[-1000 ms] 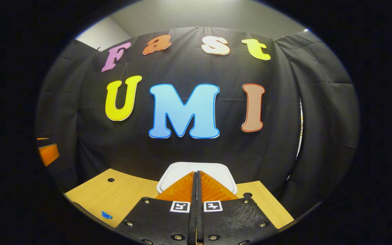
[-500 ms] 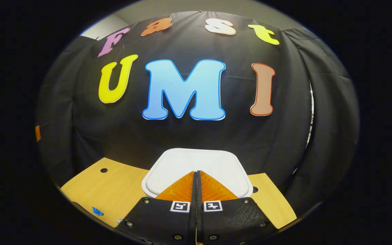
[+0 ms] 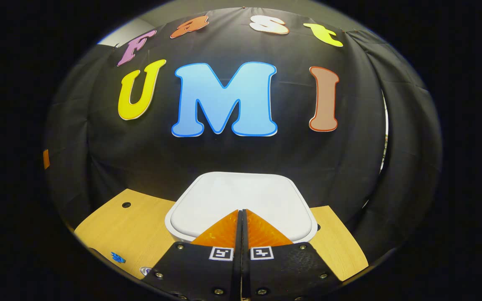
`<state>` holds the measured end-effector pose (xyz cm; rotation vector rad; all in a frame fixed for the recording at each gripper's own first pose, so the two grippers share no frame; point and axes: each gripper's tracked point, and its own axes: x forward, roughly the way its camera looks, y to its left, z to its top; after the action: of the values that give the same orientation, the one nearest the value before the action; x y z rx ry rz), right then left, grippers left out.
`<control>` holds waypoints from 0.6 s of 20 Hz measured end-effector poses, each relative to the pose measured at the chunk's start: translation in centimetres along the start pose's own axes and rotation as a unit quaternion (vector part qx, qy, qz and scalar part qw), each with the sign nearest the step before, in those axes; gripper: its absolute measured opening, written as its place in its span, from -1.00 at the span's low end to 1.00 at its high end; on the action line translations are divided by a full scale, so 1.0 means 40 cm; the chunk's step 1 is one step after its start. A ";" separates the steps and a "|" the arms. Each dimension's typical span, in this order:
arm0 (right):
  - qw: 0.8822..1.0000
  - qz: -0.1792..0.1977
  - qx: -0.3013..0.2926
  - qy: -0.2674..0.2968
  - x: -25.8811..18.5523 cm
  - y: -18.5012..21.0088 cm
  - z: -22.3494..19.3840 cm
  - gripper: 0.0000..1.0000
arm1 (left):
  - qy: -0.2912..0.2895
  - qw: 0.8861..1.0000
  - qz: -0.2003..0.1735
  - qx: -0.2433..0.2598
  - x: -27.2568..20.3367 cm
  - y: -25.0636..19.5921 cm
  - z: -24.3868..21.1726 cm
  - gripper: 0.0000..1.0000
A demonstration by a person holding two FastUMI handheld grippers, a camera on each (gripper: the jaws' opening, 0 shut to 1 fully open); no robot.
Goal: Press the lid of the desktop garbage bin to open it, pick up the crumpled paper on the desktop and throw it into the bin, then pick up the pop can on the desktop and drop it into the bin, and finally close the garbage bin lid.
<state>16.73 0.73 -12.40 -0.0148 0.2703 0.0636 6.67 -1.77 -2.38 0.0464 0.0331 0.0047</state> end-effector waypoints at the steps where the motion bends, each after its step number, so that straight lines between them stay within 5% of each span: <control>1: 1.000 0.000 0.001 0.001 0.000 -0.002 -0.001 -0.99 | 0.000 1.000 -0.001 0.000 0.004 -0.002 0.000 0.93; 12: 1.000 0.000 0.012 -0.011 -0.003 -0.001 0.011 -0.99 | 0.001 1.000 -0.009 -0.004 -0.002 -0.026 0.000 0.93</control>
<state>16.72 0.69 -11.93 0.0101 0.2483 0.0614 6.58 -2.80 -2.43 0.0383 0.0349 -0.0135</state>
